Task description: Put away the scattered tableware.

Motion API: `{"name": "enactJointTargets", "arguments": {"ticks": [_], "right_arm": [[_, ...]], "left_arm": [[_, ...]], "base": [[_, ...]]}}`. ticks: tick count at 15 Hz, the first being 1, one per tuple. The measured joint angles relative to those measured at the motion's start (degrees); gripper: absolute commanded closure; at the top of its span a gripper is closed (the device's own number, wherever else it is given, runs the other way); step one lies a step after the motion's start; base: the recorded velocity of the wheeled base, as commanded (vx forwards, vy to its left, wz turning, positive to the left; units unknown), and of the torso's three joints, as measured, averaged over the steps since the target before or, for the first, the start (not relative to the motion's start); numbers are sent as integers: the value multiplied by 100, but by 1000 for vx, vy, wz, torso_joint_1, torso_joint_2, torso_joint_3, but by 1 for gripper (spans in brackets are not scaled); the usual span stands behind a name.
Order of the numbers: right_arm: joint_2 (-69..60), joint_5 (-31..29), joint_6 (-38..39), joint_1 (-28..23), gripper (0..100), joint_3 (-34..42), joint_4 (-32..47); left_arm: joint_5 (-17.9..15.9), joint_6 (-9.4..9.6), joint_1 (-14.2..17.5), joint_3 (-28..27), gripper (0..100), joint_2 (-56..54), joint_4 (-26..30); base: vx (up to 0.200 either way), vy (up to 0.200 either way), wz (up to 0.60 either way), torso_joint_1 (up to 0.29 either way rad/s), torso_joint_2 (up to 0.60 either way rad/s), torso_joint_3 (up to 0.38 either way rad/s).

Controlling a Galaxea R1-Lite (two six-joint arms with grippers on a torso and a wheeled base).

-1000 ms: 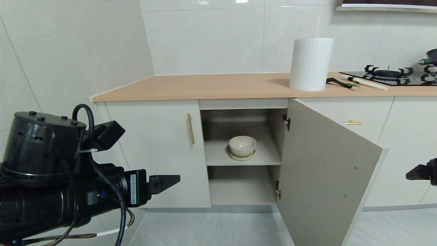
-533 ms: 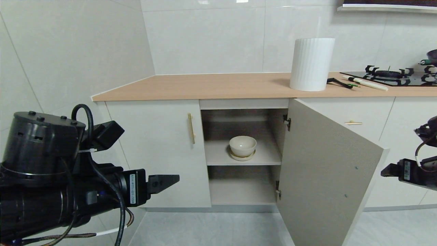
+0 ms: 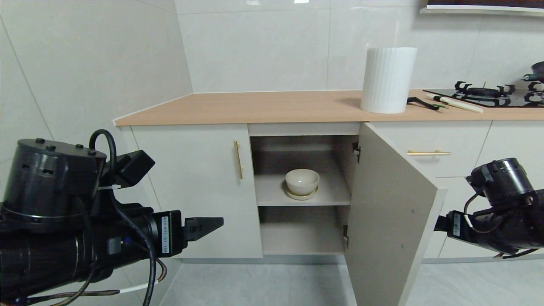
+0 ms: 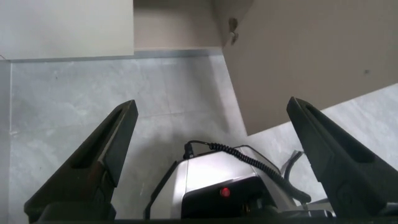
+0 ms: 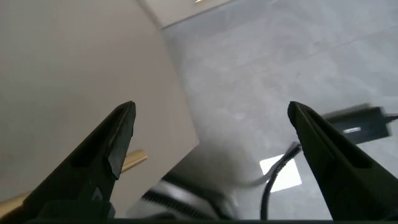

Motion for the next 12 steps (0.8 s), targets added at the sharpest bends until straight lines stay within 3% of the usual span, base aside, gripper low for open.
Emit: {"name": "enactJointTargets", "arguments": {"ticks": [6,12], "right_arm": [[329,9,213,1130,0,-185,-241],[1468,330,132,1842,0,-1599,-422]], "left_arm": [[7,-5,5,7,0,-35,0],[88,2,9,7,0,-110,-20]], "base": [[0,0,0,0,0,0],[0,0,0,0,0,0]]}}
